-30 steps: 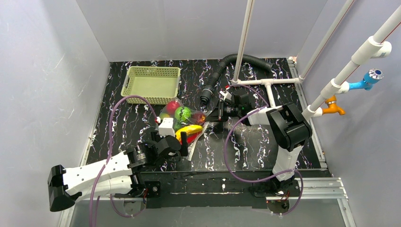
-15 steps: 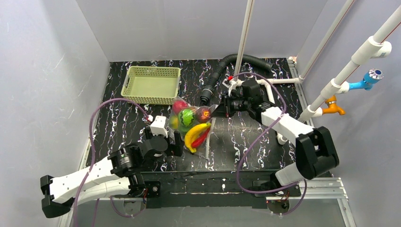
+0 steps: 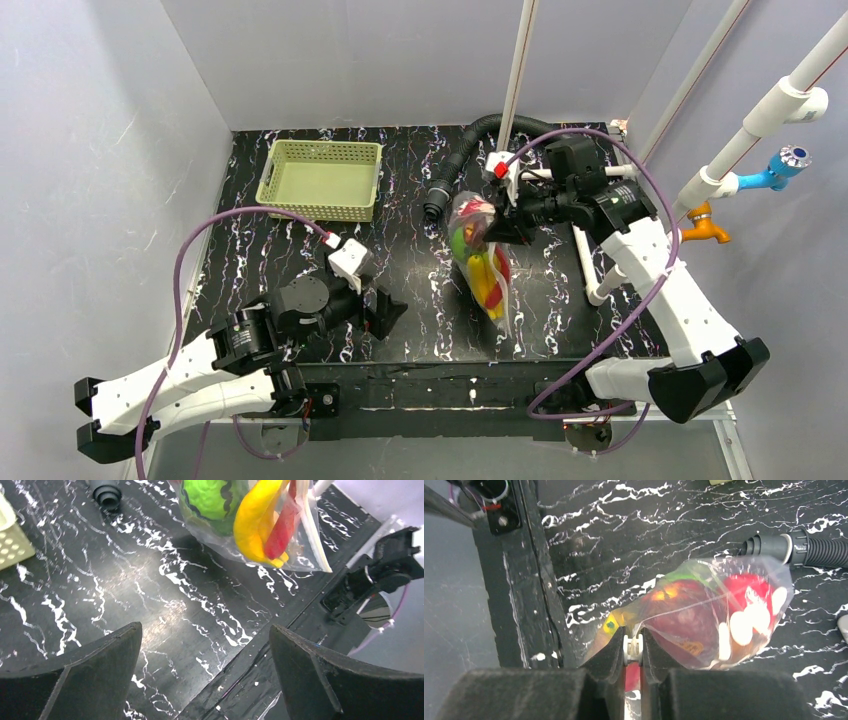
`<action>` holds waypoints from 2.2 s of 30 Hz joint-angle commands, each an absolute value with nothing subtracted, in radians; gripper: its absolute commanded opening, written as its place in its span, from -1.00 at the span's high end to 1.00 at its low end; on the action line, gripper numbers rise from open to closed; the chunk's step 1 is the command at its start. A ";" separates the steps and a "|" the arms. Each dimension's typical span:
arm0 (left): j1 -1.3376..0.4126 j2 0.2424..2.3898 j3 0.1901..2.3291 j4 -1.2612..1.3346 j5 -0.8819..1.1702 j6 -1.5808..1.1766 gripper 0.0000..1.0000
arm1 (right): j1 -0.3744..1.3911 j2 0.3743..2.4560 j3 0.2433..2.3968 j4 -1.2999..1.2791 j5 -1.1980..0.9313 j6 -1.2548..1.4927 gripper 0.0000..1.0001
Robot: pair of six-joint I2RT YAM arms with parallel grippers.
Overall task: Open the zip-top bag and remove the fake food
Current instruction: Pick up the zipper food storage bag at the center of the board.
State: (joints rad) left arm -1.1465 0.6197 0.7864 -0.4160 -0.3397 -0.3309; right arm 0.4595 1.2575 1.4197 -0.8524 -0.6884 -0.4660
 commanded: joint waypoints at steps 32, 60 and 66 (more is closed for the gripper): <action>-1.111 1.012 0.757 0.394 -0.005 0.120 -0.92 | 0.515 1.387 1.640 -1.357 -0.781 -0.992 0.97; -1.111 0.996 0.676 0.466 0.023 -0.062 -0.71 | 0.551 1.409 1.562 -1.319 -0.872 -0.949 0.97; -1.109 0.953 0.643 0.471 0.015 -0.057 -0.88 | 0.566 1.431 1.568 -1.324 -0.879 -0.949 0.97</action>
